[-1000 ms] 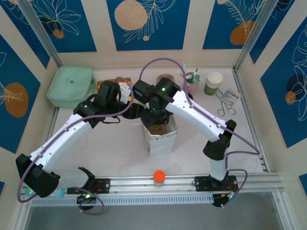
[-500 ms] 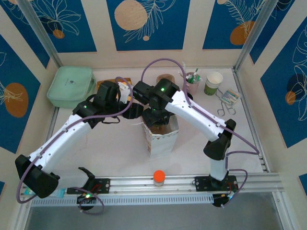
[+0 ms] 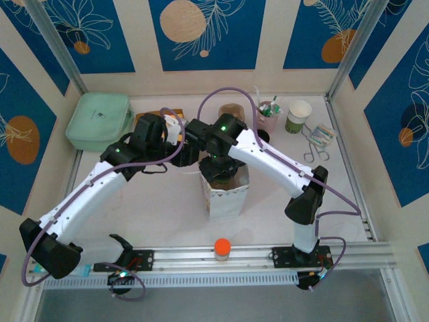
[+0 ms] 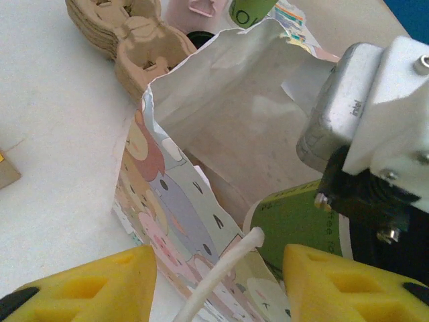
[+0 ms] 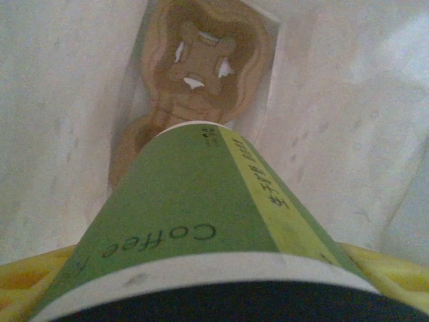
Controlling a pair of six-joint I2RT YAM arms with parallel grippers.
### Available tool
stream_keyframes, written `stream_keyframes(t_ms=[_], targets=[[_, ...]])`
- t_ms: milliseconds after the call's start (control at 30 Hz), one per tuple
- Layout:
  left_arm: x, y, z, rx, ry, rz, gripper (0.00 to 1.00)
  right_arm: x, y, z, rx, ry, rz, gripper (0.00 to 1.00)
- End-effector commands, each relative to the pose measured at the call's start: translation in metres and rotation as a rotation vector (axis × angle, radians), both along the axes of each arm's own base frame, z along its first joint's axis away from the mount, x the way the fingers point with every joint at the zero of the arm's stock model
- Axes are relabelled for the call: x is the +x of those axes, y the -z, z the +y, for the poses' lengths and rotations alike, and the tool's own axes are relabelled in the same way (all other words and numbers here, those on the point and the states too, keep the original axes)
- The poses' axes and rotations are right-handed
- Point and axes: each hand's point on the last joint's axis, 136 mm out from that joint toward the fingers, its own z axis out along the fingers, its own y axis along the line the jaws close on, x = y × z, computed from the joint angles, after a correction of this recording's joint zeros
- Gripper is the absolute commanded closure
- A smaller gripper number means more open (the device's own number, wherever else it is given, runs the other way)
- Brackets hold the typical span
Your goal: Pack the takeout coffee
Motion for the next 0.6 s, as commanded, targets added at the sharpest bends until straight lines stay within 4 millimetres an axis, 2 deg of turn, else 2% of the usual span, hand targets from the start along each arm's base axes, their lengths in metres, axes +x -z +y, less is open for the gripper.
stream_keyframes(t_ms=[0,200,400,567], targets=[[-0.004,-0.01,-0.001,-0.017,0.007,-0.028,0.48,-0.011,-0.008,-0.035,-0.124,0.045,0.022,0.78],[-0.004,-0.011,-0.001,-0.019,0.006,-0.027,0.49,-0.008,-0.009,-0.029,-0.122,0.05,0.007,0.78],[-0.006,-0.011,0.0,-0.019,0.006,-0.026,0.5,-0.02,-0.005,0.0,0.001,-0.004,0.07,0.78],[-0.007,-0.01,-0.001,-0.022,0.008,-0.026,0.51,-0.021,0.0,-0.009,-0.065,0.04,0.061,0.78]])
